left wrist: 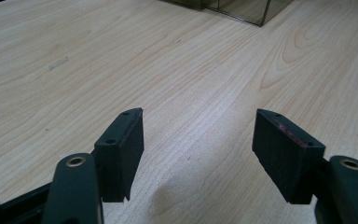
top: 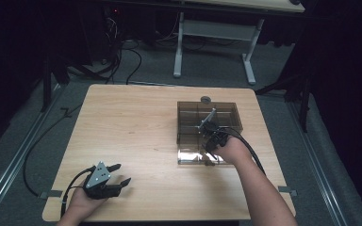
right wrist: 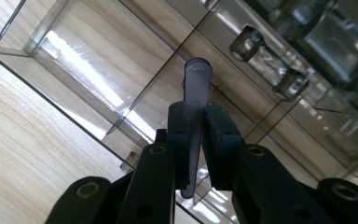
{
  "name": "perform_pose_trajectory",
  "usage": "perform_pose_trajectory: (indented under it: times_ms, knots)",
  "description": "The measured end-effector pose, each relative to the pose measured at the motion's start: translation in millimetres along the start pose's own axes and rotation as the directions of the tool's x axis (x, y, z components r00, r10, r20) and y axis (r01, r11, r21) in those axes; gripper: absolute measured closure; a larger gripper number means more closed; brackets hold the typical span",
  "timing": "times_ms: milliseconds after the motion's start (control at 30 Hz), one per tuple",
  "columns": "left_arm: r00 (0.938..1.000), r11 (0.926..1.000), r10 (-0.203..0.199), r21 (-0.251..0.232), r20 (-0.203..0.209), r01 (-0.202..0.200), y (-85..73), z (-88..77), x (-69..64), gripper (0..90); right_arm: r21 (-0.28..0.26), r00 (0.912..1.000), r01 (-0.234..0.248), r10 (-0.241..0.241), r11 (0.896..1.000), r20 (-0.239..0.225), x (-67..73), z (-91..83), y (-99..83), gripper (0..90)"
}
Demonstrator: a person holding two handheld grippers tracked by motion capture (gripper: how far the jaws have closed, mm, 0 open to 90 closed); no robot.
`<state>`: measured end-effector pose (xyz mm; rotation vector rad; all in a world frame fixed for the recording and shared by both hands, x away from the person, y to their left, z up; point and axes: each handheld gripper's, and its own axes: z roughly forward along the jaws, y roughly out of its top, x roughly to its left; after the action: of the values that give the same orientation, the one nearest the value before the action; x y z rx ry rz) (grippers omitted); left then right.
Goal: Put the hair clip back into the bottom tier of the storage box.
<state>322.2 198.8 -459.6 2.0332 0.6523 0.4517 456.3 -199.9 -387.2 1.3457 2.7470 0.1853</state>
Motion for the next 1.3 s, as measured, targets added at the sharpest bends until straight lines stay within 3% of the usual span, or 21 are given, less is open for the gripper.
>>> perform_pose_trajectory:
  times_ms: [233,333,400,433,467,500,567,633,733,767,900,933,967,1033,1100,1133,1200,1300]
  knots:
    - [1.0000,1.0000,0.001,0.003,0.000,-0.001,0.1,0.1,0.0,34.3,0.001,0.9999,-0.016,0.016,1.000,0.000,-0.5,4.3,-6.2,81.7]
    - [1.0000,1.0000,0.002,0.006,-0.002,-0.002,0.2,0.1,0.0,34.3,-0.002,0.9999,0.012,-0.012,1.000,0.010,-0.1,5.6,-6.9,81.6]
    - [1.0000,1.0000,0.002,0.006,-0.002,-0.002,0.1,0.1,0.0,34.3,0.001,0.9998,-0.007,0.007,1.000,0.016,1.9,5.8,-6.7,81.6]
    - [1.0000,1.0000,0.003,0.006,-0.002,-0.003,0.1,0.1,0.0,34.3,-0.004,0.9997,0.013,-0.012,1.000,0.019,0.7,6.4,-6.4,81.6]
    - [1.0000,1.0000,0.003,0.005,-0.002,-0.003,0.1,0.1,-0.1,34.3,0.009,0.9996,-0.019,0.019,1.000,0.019,3.1,5.7,-6.4,81.6]
    - [1.0000,1.0000,0.003,0.006,-0.003,-0.003,0.1,0.1,-0.1,34.3,0.003,0.9999,-0.002,0.002,1.000,0.014,2.7,6.5,-5.8,81.6]
    - [1.0000,1.0000,0.003,0.006,-0.002,-0.003,0.1,0.1,-0.1,34.3,0.009,0.9998,-0.018,0.018,1.000,0.013,5.4,6.7,-5.5,81.5]
    - [1.0000,1.0000,0.002,0.005,-0.002,-0.002,0.1,0.1,-0.1,34.3,-0.007,0.9992,0.037,-0.037,0.999,0.014,3.0,8.7,-4.5,81.4]
    - [1.0000,1.0000,0.002,0.005,-0.002,-0.002,0.1,0.1,-0.1,34.3,0.000,0.9994,0.031,-0.031,1.000,0.013,3.8,9.7,-3.7,81.4]
    - [1.0000,1.0000,0.002,0.005,-0.002,-0.002,0.1,0.1,-0.1,34.3,0.013,1.0000,-0.001,0.001,1.000,0.007,6.5,10.2,-3.7,81.4]
    - [1.0000,1.0000,0.002,0.005,-0.002,-0.002,0.1,0.1,-0.1,34.3,0.012,0.9993,0.037,-0.037,0.999,0.003,5.8,13.2,-2.9,81.3]
    - [1.0000,1.0000,0.002,0.005,-0.002,-0.002,0.1,0.1,-0.1,34.3,0.001,0.9965,0.083,-0.083,0.997,0.005,3.3,14.6,-2.2,81.3]
    - [1.0000,1.0000,0.002,0.005,-0.002,-0.002,0.1,0.1,-0.1,34.3,0.018,0.9991,0.042,-0.042,0.999,0.005,6.7,14.0,-2.3,81.3]
    - [1.0000,1.0000,0.002,0.005,-0.002,-0.002,0.1,0.1,-0.1,34.3,0.024,0.9995,0.030,-0.030,0.999,0.005,7.5,16.3,-2.5,81.3]
    - [1.0000,1.0000,0.002,0.004,-0.002,-0.002,0.1,0.2,-0.2,34.3,0.029,0.9985,0.054,-0.054,0.998,0.002,6.7,18.1,-1.6,81.2]
    - [1.0000,1.0000,0.002,0.004,-0.003,-0.002,0.1,0.2,-0.2,34.3,0.038,0.9998,0.022,-0.022,0.999,0.001,9.3,18.4,-1.6,81.0]
    - [1.0000,1.0000,0.003,0.004,-0.003,-0.003,0.1,0.1,-0.2,34.3,0.028,0.9982,0.060,-0.060,0.998,0.002,7.3,20.5,-0.2,78.9]
    - [1.0000,1.0000,0.001,0.004,-0.002,-0.001,0.1,0.1,-0.2,34.3,0.029,0.9989,0.046,-0.046,0.998,-0.006,7.8,19.7,0.5,78.1]
